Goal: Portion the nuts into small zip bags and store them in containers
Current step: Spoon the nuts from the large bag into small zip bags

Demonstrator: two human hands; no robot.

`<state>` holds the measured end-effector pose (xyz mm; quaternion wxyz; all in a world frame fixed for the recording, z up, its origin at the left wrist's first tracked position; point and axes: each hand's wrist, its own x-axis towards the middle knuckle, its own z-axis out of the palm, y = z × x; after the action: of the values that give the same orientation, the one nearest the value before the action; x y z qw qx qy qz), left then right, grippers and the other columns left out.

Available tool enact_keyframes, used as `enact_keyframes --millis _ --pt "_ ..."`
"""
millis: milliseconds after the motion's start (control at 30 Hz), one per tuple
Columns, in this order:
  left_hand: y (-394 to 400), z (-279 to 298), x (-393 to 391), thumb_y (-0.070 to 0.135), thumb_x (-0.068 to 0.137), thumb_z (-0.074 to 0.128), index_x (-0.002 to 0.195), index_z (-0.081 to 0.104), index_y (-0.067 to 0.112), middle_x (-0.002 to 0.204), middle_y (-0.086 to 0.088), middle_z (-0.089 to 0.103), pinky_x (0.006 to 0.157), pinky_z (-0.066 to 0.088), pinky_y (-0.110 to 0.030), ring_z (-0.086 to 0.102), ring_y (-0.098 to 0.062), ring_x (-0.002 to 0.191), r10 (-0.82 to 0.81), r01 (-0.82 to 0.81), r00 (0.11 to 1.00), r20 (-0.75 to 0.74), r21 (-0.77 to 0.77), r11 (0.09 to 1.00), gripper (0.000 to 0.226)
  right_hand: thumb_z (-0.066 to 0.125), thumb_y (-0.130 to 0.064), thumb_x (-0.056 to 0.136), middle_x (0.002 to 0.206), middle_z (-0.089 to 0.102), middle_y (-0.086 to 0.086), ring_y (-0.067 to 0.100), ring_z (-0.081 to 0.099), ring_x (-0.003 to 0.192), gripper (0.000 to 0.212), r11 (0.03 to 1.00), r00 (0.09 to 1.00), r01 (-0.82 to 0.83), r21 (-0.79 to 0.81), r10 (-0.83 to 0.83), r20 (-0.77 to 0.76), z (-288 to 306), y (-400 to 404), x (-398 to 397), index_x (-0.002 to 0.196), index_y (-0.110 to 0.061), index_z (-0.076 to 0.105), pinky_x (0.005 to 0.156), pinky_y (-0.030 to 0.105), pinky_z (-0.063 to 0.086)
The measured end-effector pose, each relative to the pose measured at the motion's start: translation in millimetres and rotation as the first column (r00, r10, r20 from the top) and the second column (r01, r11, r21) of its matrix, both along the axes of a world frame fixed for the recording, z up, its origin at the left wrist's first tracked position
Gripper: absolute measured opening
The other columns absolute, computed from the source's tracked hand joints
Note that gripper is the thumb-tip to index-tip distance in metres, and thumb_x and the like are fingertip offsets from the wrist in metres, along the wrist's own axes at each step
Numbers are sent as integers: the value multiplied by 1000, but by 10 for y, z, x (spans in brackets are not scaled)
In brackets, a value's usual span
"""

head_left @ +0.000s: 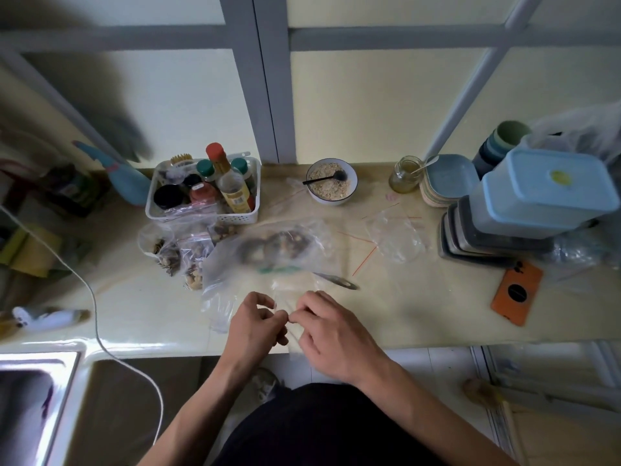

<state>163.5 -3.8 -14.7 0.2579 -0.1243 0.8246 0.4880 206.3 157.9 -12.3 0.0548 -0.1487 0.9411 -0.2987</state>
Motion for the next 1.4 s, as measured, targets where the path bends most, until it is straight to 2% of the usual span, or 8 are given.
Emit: enact_keyframes --millis 100,300,533,633,900,1067,1200,1400 --pt "-43 -1 -74 7 88 59 101 54 4 62 -9 69 54 47 -29 66 -19 54 55 -57 998 38 47 997 15 45 -10 91 109 58 -4 14 58 98 35 998 987 14 -54 -5 162 -33 3 -62 110 -15 73 85 25 48" --pt "-109 -50 -117 12 86 61 99 54 13 63 -4 72 55 45 -27 64 -16 51 -81 85 992 93 -47 995 16 45 -8 96 126 39 7 28 47 116 26 920 923 105 377 -232 308 -81 -22 -77 116 -11 61 92 39 46" --pt "62 -92 31 15 85 68 103 48 16 61 -2 72 50 45 -19 67 -12 53 -50 50 999 -7 -47 998 27 47 -4 91 127 47 1 17 52 115 37 999 982 4 32 -10 187 -73 -187 -125 126 -13 58 101 25 44" --pt "92 -81 6 17 84 70 104 47 15 62 -1 72 50 42 -16 67 -11 53 -17 15 998 -52 -26 1000 31 41 -8 86 115 53 2 23 59 97 27 994 971 103 -45 -91 222 -27 -216 -158 108 -12 57 85 31 48" --pt "55 -170 -18 20 83 63 106 43 24 61 -3 65 63 54 -41 61 -13 56 -246 240 960 -136 -59 969 31 40 -6 96 120 62 16 34 62 108 54 967 815 150 205 -238 528 -88 -60 -212 144 -31 50 81 36 49" --pt "-62 -306 -54 74 83 53 148 25 38 139 12 31 108 33 -31 33 -5 129 -627 551 691 -360 -299 779 79 44 -38 100 102 71 8 25 73 83 30 962 784 273 17 -233 575 -72 137 -286 124 -38 62 76 33 56" --pt "-143 -283 -107 80 58 75 157 -6 33 161 19 -2 120 4 -24 -5 2 149 -736 736 593 -326 -150 660 136 46 -46 101 94 74 6 25 77 69 31 865 629 460 -202 -156 762 -27 131 -315 106 -26 68 80 43 62" --pt "-24 -524 -46 43 73 79 142 25 39 127 22 51 98 43 -19 49 6 116 -517 555 729 -448 -55 830 88 50 -34 102 95 75 7 29 77 80 28 782 660 499 -375 -62 749 -22 88 -380 101 -16 71 76 44 59"
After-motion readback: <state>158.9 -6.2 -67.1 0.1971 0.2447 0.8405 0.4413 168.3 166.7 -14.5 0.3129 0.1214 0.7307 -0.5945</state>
